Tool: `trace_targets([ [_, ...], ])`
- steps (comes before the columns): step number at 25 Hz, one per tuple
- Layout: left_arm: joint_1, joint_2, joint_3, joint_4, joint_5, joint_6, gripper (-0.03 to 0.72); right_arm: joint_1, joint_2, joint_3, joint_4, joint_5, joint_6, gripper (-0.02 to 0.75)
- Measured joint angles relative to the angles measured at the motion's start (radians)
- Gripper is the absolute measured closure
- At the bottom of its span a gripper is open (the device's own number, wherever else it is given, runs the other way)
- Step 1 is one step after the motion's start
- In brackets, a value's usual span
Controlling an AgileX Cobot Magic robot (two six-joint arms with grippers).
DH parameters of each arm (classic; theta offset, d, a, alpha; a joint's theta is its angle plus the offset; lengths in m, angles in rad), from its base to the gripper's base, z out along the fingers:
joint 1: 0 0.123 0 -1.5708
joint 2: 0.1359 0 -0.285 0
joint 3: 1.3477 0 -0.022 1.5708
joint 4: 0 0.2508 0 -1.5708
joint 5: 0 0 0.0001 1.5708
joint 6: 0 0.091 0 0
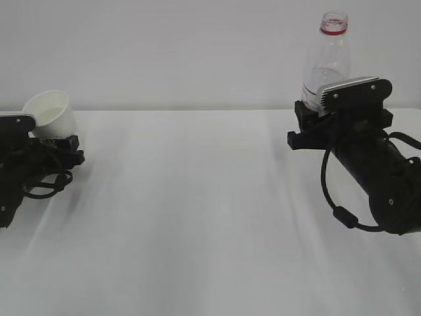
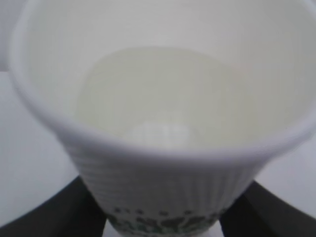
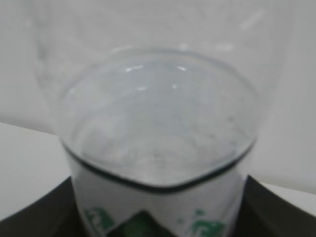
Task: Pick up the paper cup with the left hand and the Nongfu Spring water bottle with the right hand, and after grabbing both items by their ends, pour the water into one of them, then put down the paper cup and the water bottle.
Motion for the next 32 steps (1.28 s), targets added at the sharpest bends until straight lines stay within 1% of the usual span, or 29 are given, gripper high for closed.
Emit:
trace_targets([
  [6, 0.003, 0.001, 0.000, 0.000, 0.000, 0.000, 0.228, 0.000, 0.000, 0.000, 0.000, -0.003, -0.001, 0.269],
  [8, 0.003, 0.001, 0.000, 0.000, 0.000, 0.000, 0.216, 0.000, 0.000, 0.000, 0.000, -0.004, -0.001, 0.269],
  [10, 0.003, 0.001, 0.000, 0.000, 0.004, 0.000, 0.185, 0.000, 0.000, 0.000, 0.000, -0.009, -0.001, 0.269],
  [13, 0.003, 0.001, 0.000, 0.000, 0.013, 0.000, 0.099, 0.000, 0.000, 0.000, 0.000, -0.020, -0.001, 0.269],
  [16, 0.003, 0.001, 0.000, 0.002, 0.025, -0.002, 0.051, 0.000, 0.000, 0.000, 0.000, -0.024, -0.001, 0.269],
  [23, 0.003, -0.034, 0.020, 0.003, 0.040, -0.002, 0.038, 0.000, 0.000, 0.000, 0.000, -0.026, -0.001, 0.269],
  [32, 0.003, -0.128, 0.149, 0.003, 0.036, -0.002, 0.038, 0.000, 0.000, 0.000, 0.000, -0.027, -0.002, 0.269],
])
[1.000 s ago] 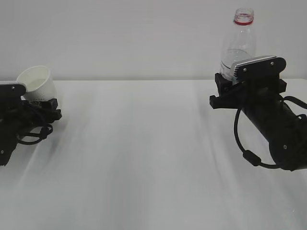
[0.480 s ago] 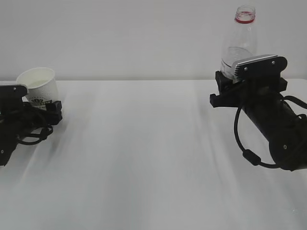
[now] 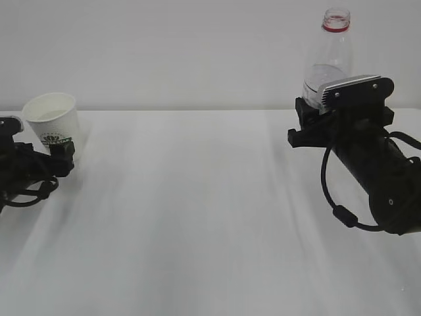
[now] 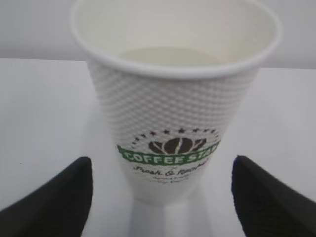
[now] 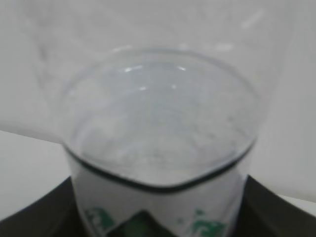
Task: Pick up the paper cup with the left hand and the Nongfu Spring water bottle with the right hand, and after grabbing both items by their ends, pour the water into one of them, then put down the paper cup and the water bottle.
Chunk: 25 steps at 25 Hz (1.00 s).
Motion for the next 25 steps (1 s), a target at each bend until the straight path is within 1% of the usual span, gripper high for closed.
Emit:
trace_targets([
  [16, 0.000, -0.282, 0.199, 0.009, -0.003, 0.000, 0.055, 0.000, 0.002, 0.000, 0.000, 0.000, 0.000, 0.269],
  [21, 0.000, -0.288, 0.230, 0.058, 0.000, -0.001, 0.067, 0.000, 0.002, 0.000, 0.000, 0.000, 0.024, 0.269],
  [25, 0.000, -0.290, 0.235, 0.090, 0.000, -0.006, 0.081, 0.000, 0.002, 0.000, 0.032, 0.000, 0.065, 0.269],
])
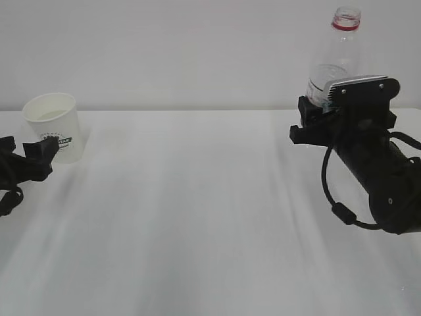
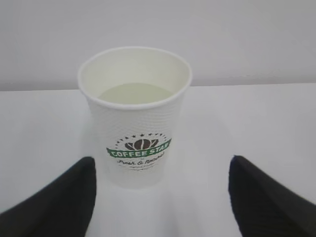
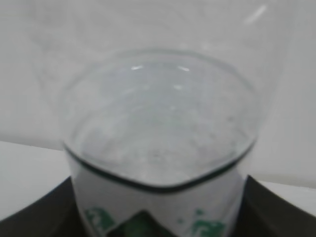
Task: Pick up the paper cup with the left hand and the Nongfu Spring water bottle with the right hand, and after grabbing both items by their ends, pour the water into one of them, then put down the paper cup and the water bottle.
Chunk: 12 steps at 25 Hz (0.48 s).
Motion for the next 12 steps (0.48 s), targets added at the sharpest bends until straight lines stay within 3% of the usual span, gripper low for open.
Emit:
trace_targets([
  [12, 0.000, 0.000, 0.000, 0.035, 0.000, -0.012, 0.095, 0.000, 0.002, -0.002, 0.036, 0.000, 0.006, 0.269],
])
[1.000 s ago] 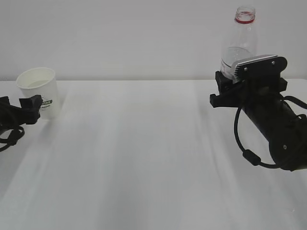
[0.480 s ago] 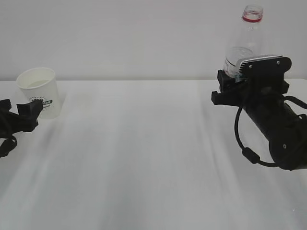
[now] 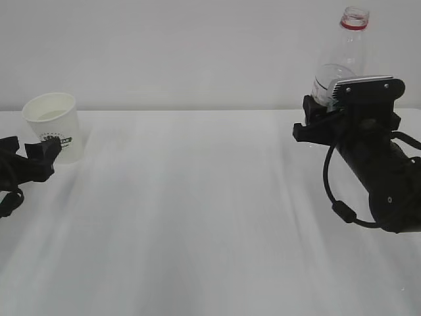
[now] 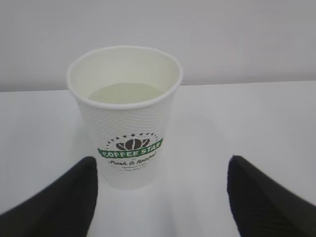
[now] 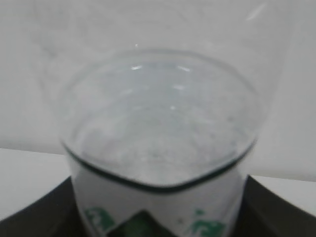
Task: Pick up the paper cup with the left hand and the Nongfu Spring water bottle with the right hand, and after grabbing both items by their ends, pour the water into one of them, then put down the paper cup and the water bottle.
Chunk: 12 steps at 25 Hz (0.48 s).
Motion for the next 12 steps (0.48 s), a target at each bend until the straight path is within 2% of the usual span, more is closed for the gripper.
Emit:
trace_targets([
  [12, 0.000, 0.000, 0.000, 0.013, 0.000, -0.001, 0.096, 0.000, 0.078, -0.085, 0.002, -0.002, -0.007, 0.269],
])
